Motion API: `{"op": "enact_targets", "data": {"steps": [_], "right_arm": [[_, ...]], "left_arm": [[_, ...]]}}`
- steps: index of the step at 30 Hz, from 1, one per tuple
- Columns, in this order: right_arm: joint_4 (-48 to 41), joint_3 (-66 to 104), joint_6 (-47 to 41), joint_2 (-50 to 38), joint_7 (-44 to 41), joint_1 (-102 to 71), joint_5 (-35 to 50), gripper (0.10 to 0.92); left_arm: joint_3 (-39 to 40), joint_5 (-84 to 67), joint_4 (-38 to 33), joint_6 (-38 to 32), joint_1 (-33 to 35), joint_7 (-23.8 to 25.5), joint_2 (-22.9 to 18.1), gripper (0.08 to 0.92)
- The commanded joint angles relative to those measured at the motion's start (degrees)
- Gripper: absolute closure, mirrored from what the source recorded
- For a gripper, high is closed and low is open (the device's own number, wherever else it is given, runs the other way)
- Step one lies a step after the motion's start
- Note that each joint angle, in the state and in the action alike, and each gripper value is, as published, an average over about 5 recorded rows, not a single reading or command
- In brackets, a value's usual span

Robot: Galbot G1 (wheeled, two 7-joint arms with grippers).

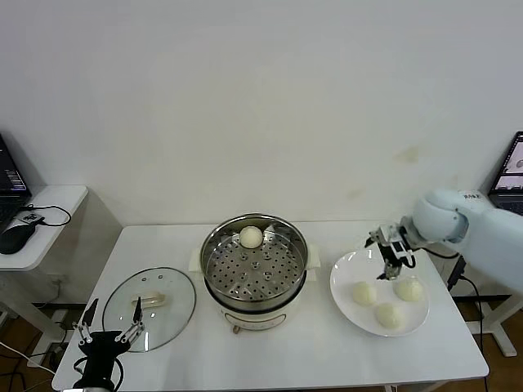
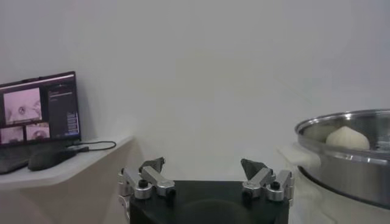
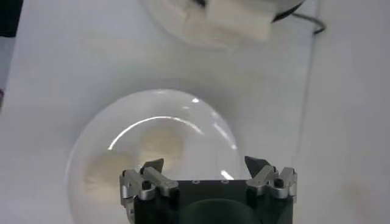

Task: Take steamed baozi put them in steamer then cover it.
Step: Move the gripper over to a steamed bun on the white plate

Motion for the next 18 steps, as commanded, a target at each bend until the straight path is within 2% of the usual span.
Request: {"op": "enact_targets", "data": {"steps": [1, 18], "right_arm": [[-1.5, 4.1, -0.3, -0.6, -0.7, -8.0, -3.5, 0.203], [-8.2, 6.8, 1.2, 6.9, 1.0, -13.3, -6.6, 0.203]], "left_arm": [[0.1, 0.0, 0.4, 0.0, 0.0, 0.0, -0.1, 0.177], [-1.1, -0.1, 0.0, -0.1, 0.6, 0.0, 0.1, 0.177]]}}
